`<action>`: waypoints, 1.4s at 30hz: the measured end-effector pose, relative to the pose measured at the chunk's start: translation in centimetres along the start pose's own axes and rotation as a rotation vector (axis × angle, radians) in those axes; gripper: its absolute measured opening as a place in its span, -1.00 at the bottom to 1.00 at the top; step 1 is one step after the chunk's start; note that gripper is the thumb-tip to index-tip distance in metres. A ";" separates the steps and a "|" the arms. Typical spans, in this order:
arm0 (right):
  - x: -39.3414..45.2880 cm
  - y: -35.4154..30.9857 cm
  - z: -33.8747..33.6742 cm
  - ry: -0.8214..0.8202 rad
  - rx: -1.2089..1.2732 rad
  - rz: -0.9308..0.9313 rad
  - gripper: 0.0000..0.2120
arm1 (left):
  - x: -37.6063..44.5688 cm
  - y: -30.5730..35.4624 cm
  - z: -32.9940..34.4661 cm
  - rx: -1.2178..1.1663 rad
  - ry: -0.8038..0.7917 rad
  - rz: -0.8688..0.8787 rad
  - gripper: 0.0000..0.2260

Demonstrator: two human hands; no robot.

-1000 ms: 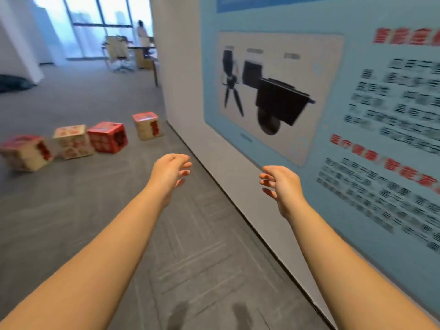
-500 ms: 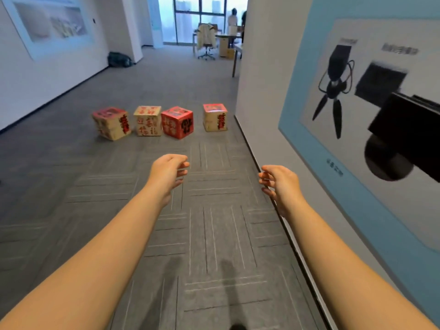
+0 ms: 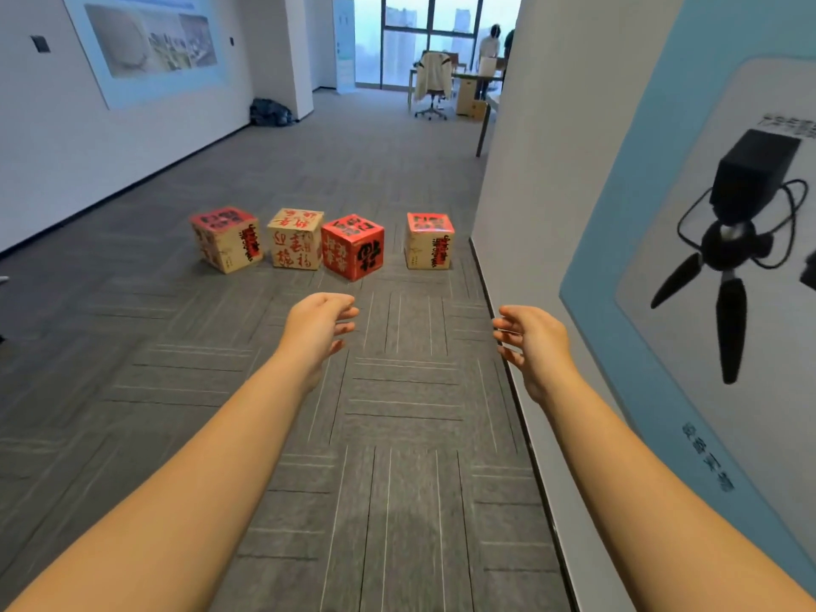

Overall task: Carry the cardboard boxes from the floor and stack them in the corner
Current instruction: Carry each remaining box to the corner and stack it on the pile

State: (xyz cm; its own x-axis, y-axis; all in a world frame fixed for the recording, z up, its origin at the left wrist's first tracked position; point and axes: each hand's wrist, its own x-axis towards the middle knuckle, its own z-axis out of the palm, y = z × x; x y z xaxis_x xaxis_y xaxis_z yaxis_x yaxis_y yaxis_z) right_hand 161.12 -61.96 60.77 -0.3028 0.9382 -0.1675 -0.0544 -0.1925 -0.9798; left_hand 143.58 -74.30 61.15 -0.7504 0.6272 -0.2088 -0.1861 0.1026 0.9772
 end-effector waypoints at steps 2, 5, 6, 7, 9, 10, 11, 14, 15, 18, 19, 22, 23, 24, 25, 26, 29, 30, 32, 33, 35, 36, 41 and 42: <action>3.8 0.2 0.9 0.014 -0.001 0.013 -0.82 | 4.0 -0.1 1.2 0.001 0.000 -0.014 -0.88; 10.1 0.1 2.7 0.033 0.002 0.013 -0.83 | 10.7 0.5 3.0 -0.001 -0.017 -0.013 -0.88; 12.5 -0.1 3.4 0.038 0.007 0.008 -0.83 | 13.2 0.9 3.7 -0.008 -0.027 -0.008 -0.88; 14.9 -0.3 4.3 0.046 0.006 0.008 -0.83 | 15.8 1.4 4.3 -0.010 -0.035 -0.005 -0.88; 19.6 -0.8 6.2 0.071 -0.005 0.015 -0.83 | 21.0 2.7 5.6 -0.003 -0.045 -0.011 -0.88; 21.9 -1.1 7.1 0.083 0.001 0.016 -0.83 | 23.5 3.4 6.2 -0.001 -0.051 -0.012 -0.88; 24.2 -1.6 8.0 0.092 0.013 0.015 -0.83 | 26.0 4.1 6.8 -0.004 -0.060 -0.012 -0.88; 30.3 -3.1 10.2 0.101 0.027 0.011 -0.83 | 32.9 6.3 8.6 -0.002 -0.078 -0.021 -0.88; 32.2 -3.5 10.8 0.105 0.025 0.011 -0.83 | 35.0 6.8 9.4 0.009 -0.085 -0.025 -0.88; 37.9 -4.3 11.9 0.126 0.044 0.011 -0.83 | 40.8 8.0 11.8 0.030 -0.117 -0.016 -0.88; 40.0 -4.4 12.2 0.133 0.049 0.016 -0.83 | 42.7 8.2 12.6 0.037 -0.125 -0.013 -0.88; 46.2 -4.7 12.8 0.146 0.050 0.041 -0.83 | 48.6 8.6 15.5 0.057 -0.134 -0.018 -0.87; 48.5 -4.7 13.0 0.148 0.053 0.045 -0.82 | 50.6 8.7 16.5 0.055 -0.133 -0.020 -0.87; 50.8 -4.9 13.2 0.149 0.056 0.048 -0.82 | 52.8 8.8 17.7 0.052 -0.130 -0.020 -0.88; 53.4 -5.0 13.4 0.150 0.059 0.051 -0.82 | 55.0 8.9 18.9 0.050 -0.126 -0.021 -0.88; 56.0 -5.2 13.6 0.149 0.063 0.053 -0.82 | 57.3 9.0 20.2 0.047 -0.120 -0.022 -0.88; 64.5 -6.6 13.9 0.142 0.048 0.060 -0.82 | 64.3 9.8 24.8 0.031 -0.093 -0.034 -0.87; 67.3 -7.4 13.9 0.140 0.039 0.064 -0.83 | 66.6 10.3 26.4 0.026 -0.085 -0.039 -0.87; 72.9 -9.1 13.9 0.136 0.032 0.063 -0.82 | 71.0 11.4 29.6 0.006 -0.078 -0.043 -0.87; 75.5 -9.9 13.9 0.133 0.029 0.060 -0.82 | 73.0 12.0 31.1 -0.006 -0.074 -0.045 -0.87; 80.3 -11.3 14.0 0.126 0.012 0.064 -0.81 | 76.7 12.8 33.5 -0.025 -0.065 -0.053 -0.87; 82.5 -11.8 14.2 0.123 0.001 0.070 -0.81 | 78.4 13.0 34.4 -0.028 -0.059 -0.059 -0.87; 92.7 -12.6 15.7 0.110 -0.031 0.090 -0.81 | 87.7 13.8 38.3 -0.026 -0.037 -0.076 -0.86; 94.7 -12.7 16.1 0.110 -0.039 0.091 -0.81 | 89.7 13.9 39.0 -0.021 -0.034 -0.077 -0.87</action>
State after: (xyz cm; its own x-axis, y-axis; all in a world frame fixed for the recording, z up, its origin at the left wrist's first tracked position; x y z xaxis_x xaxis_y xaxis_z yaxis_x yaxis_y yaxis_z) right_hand 117.77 24.71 59.06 -0.1988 0.9436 -0.2646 0.0062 -0.2688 -0.9632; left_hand 98.41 13.50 57.56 -0.7113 0.6441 -0.2816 -0.2561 0.1356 0.9571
